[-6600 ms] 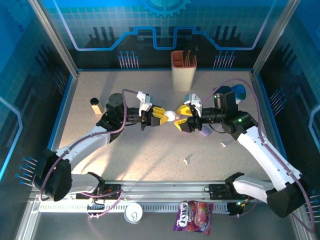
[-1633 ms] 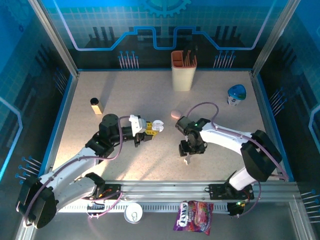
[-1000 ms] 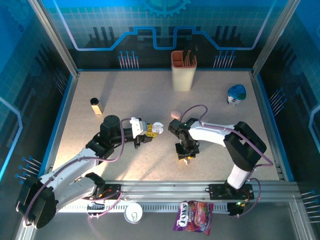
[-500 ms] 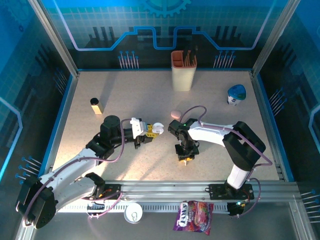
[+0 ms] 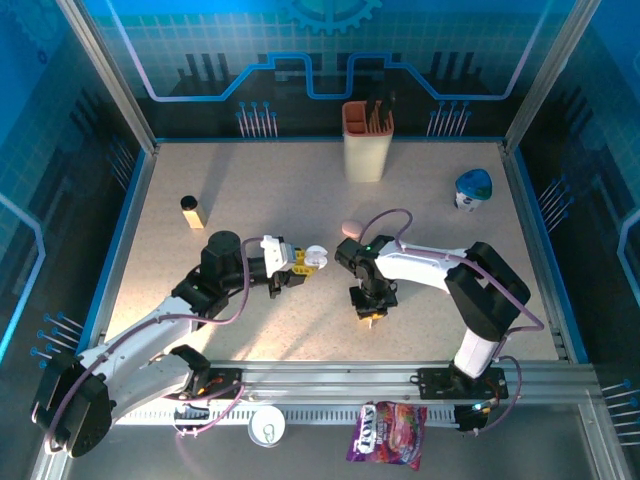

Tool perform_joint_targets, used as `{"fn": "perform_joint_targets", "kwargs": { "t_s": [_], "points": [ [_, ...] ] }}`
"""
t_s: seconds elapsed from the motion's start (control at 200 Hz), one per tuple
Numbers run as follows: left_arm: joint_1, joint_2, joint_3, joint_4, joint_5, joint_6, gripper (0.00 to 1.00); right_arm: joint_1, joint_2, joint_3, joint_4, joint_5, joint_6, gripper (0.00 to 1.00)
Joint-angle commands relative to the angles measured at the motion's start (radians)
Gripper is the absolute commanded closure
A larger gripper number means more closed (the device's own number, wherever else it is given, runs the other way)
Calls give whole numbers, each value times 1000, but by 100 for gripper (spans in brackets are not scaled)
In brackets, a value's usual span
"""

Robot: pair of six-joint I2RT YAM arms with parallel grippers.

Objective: Insert wireless bluetooth earbuds into charging case

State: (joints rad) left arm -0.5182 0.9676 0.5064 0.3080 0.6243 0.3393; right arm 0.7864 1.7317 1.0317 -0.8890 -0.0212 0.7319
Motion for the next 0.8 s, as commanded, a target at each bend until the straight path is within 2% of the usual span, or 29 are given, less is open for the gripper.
{"fn": "perform_joint_targets", "kwargs": {
  "t_s": [0.0,0.3,0.595,0.705,0.795],
  "points": [
    [-8,0,4,2,-25,-21,100,10,-55,29,-3,77,-13,84],
    [-7,72,14,84,-144,-94,100,-53,-145,81,166,243,-92,86],
    [-8,144,61,111,-284,-183,100,-70,-256,42,444,217,-207,85],
    [-21,173,50,186,-329,-220,100,-70,-325,-8,561,190,-243,85],
    [-37,205,20,310,-341,-223,100,-72,-380,-41,639,171,-267,86]
  ]
}}
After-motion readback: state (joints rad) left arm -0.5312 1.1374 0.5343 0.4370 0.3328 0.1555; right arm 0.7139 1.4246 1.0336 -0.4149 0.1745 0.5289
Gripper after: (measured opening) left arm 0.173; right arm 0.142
